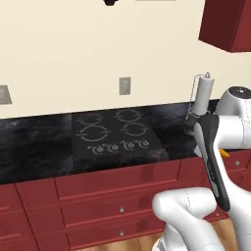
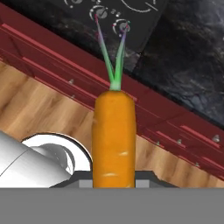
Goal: Place the two vegetables and bowl onto the tray for setting up a vegetable dip station.
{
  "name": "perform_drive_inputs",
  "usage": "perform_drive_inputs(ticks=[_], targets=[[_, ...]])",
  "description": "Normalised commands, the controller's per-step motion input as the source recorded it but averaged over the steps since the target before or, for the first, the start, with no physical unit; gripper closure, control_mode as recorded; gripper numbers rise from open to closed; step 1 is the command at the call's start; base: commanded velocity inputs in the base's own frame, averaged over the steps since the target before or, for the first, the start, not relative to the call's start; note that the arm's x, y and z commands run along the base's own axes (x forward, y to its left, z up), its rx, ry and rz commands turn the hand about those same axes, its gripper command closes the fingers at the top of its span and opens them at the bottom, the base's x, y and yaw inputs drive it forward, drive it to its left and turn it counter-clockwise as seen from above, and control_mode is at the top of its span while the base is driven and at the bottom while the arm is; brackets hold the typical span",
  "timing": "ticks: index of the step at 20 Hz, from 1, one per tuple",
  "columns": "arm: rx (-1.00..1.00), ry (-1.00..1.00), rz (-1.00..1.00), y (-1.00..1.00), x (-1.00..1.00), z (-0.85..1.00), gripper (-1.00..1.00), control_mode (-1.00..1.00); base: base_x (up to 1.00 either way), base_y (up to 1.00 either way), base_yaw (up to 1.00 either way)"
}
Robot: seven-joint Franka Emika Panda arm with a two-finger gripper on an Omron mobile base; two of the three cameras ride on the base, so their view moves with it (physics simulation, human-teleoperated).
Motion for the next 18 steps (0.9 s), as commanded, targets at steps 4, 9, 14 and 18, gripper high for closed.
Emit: perform_drive_inputs(ticks=[4, 9, 14, 18], targets=[[0.00, 0.00, 0.00, 0.00, 0.00, 0.00, 1.00, 1.00, 0.00, 1.00, 0.00], [0.00, 0.00, 0.00, 0.00, 0.00, 0.00, 1.00, 1.00, 0.00, 1.00, 0.00], [0.00, 0.00, 0.00, 0.00, 0.00, 0.00, 1.00, 1.00, 0.00, 1.00, 0.02], [0.00, 0.00, 0.00, 0.00, 0.00, 0.00, 1.00, 1.00, 0.00, 1.00, 0.03]])
